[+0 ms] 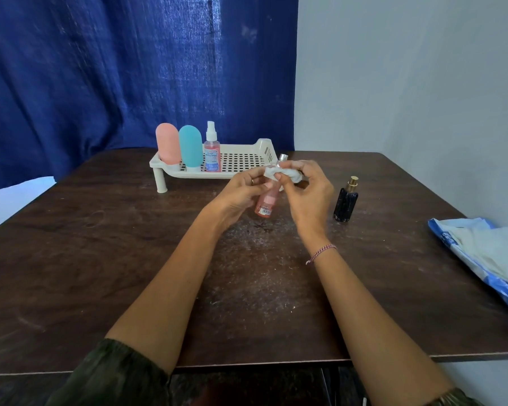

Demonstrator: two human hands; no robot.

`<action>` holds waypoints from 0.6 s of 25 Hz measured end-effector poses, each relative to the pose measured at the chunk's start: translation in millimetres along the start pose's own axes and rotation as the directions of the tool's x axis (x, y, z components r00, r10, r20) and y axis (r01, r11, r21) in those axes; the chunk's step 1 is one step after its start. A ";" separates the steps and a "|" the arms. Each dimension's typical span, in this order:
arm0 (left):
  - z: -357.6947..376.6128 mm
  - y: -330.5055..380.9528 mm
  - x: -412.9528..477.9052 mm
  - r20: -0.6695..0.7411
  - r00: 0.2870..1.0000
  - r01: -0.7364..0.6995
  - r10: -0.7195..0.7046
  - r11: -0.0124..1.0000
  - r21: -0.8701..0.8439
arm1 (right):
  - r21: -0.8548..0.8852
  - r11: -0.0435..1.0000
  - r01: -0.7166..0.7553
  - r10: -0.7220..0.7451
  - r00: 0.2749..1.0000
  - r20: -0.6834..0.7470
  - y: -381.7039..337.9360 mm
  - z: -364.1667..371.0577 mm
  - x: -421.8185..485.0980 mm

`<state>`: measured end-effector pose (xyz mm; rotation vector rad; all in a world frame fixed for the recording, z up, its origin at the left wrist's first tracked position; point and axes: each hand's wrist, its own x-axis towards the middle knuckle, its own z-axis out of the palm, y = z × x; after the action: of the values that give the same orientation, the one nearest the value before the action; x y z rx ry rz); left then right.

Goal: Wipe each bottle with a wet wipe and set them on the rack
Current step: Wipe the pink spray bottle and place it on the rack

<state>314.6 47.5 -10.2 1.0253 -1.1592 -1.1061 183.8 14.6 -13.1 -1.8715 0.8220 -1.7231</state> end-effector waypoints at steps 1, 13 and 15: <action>0.8 -0.8 -0.3 -0.012 1.000 -0.023 0.024 0.997 0.073 | -0.045 0.997 0.056 -0.054 0.998 0.044 0.3 1.3 -1.0; 6.8 3.1 0.6 -0.041 0.995 -0.093 0.090 0.994 -0.056 | 0.099 0.995 -0.005 0.005 1.000 0.005 2.3 0.2 3.0; 5.6 4.4 1.3 -0.038 0.998 -0.059 0.055 0.990 -0.126 | 0.207 0.974 -0.090 0.090 0.996 0.009 3.3 -0.2 4.2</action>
<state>309.7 46.7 -5.0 0.9044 -1.0708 -1.0986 183.4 9.3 -12.3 -1.6707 0.6878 -1.6833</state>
